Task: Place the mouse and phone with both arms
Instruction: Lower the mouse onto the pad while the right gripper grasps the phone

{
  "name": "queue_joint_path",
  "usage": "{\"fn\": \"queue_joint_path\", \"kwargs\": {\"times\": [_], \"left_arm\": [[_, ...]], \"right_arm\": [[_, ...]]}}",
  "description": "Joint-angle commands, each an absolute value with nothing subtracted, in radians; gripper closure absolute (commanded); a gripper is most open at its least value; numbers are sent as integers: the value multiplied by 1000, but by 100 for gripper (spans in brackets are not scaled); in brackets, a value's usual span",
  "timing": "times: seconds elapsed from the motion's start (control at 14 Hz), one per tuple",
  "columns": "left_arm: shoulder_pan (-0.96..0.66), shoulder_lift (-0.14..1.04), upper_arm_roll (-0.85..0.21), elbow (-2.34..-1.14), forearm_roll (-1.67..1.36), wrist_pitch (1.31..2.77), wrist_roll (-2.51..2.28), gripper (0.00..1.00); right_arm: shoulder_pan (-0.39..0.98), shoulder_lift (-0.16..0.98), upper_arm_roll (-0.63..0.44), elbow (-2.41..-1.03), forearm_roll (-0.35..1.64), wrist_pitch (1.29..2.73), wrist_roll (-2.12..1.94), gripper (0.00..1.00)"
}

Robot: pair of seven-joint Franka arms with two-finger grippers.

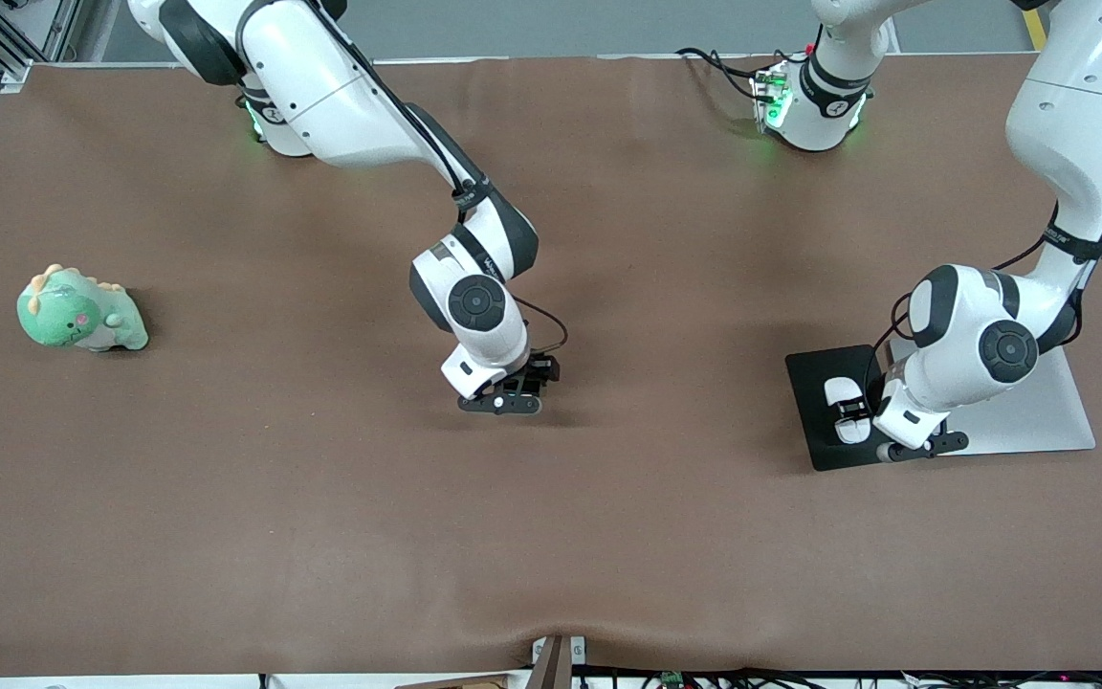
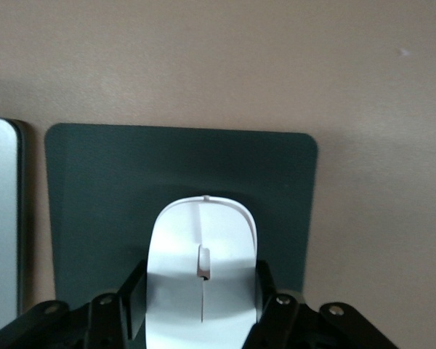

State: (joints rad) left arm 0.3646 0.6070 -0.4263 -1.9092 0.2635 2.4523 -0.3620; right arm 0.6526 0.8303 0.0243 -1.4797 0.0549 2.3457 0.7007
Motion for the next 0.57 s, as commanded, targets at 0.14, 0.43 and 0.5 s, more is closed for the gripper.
{"fn": "queue_joint_path", "kwargs": {"times": [0.14,0.43,0.5], "left_arm": [[373,618,-426,-1921,302,2485,-380,46],[373,627,-425,-1919,304,2485,-380,46],[373,629,-425,-1919,304,2485,-380,46]], "right_arm": [[664,857,18,-1450,40,2356,747,0],[667,859,20,-1456,55,2376,765,0],[669,859,20,-1457,54,2378,787,0]]}}
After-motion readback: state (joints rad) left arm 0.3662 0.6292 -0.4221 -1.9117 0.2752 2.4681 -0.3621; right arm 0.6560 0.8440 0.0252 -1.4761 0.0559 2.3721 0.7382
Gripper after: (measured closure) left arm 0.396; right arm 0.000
